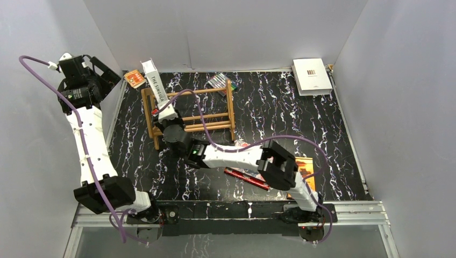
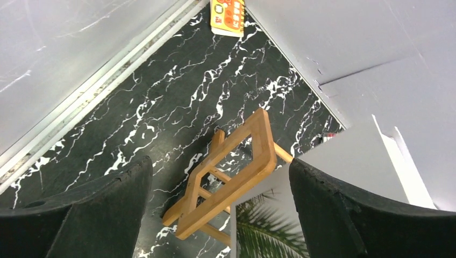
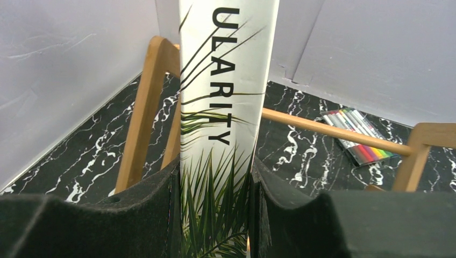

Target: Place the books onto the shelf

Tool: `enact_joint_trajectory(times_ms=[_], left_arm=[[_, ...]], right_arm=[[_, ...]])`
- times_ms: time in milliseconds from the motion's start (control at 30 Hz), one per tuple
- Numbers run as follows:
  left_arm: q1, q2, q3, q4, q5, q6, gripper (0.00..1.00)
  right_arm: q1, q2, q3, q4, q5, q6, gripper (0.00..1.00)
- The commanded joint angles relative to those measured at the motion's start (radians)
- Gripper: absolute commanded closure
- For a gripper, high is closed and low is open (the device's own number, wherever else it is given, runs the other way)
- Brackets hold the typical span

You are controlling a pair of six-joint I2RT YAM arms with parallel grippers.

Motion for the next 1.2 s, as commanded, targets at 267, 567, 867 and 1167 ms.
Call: enact_joint_trajectory(times_ms=[267,567,867,1167], left_arm=[[0.030,-0.049,0.016,0.007,-0.071,0.016,0.05],[0.030,-0.051,0.019,0.006,-0.078,0.022,0.05],[0.032,-0.046,0.076,-0.013,-0.093,0.024,0.04],[0.032,-0.052,0.079,-0.012,-0.073,0.028,0.04]], right_arm=[[0.012,0.253,0.415,-0.174,0.126,0.075,0.55],[0.019,0.338,0.567,-0.323,0.078,0.192,0.50],[0.019,0.377,0.651,-0.427,0.029,0.305,0.45],[0.008,0.372,0.631,-0.460,-0.069,0.399,0.43]])
